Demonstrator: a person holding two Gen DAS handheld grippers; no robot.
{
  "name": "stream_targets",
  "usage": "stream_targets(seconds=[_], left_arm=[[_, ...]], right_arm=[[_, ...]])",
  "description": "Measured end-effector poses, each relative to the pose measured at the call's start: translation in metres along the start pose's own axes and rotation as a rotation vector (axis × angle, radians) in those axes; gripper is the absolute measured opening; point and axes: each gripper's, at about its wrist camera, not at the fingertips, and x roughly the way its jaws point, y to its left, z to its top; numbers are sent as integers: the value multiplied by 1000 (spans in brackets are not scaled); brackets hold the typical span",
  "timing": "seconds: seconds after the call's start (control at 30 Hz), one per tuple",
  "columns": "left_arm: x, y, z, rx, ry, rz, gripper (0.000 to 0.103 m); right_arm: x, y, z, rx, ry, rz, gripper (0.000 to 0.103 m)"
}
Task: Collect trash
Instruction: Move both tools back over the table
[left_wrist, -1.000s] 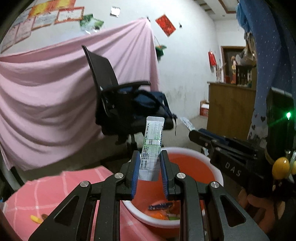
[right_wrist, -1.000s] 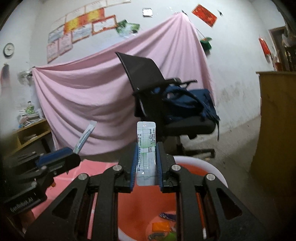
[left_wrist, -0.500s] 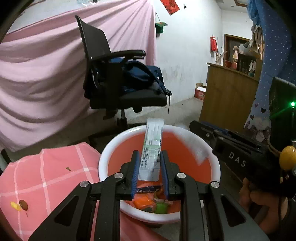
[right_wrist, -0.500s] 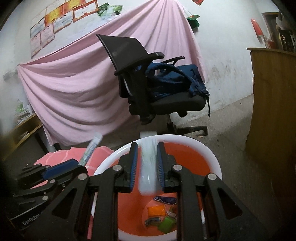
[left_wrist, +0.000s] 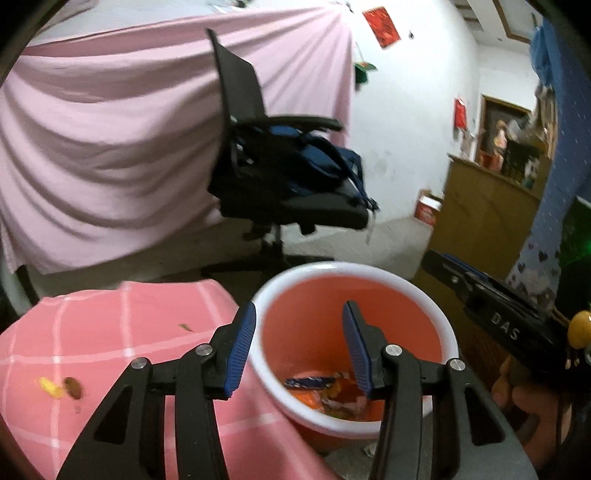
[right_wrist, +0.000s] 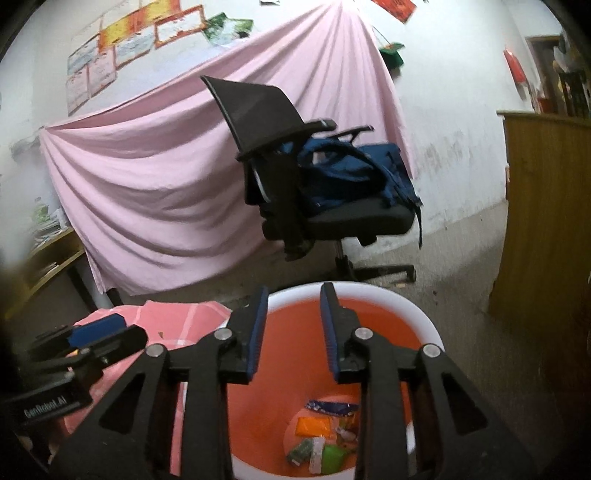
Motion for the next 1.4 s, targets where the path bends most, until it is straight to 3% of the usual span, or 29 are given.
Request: stream_targets(seconds=[0.07, 0.23, 0.3, 0.33, 0.37, 0.43, 0.47, 0.9, 1.13, 1.4], left_arm=[[-13, 10, 1, -21, -37, 30, 50], [-46, 35, 5, -46, -119, 123, 55], [-61, 47, 5, -54, -152, 173, 70], [-68, 52, 4, -58, -169, 197, 88], [-77, 58, 3, -64, -195, 231, 99], [-93, 69, -2, -78, -255, 287, 100], [-100, 75, -4, -85, -275, 305, 101], [-181, 144, -56, -139, -420, 499, 102], [-196, 162, -80, -144, -435, 568, 102], [-191, 182, -90, -165, -421, 587, 102]], right_arm=[[-4, 11, 3, -24, -31, 8, 53], [-11, 39, 8, -61, -109, 42, 70], [-15, 52, 9, -74, -149, 58, 77], [-16, 58, 10, -77, -163, 63, 84], [-17, 63, 10, -78, -178, 71, 88], [-19, 76, 10, -80, -214, 87, 101], [-21, 83, 9, -82, -233, 94, 103], [-37, 150, -2, -149, -384, 204, 103], [-33, 172, -13, -209, -363, 237, 103], [-22, 193, -24, -276, -326, 262, 103]])
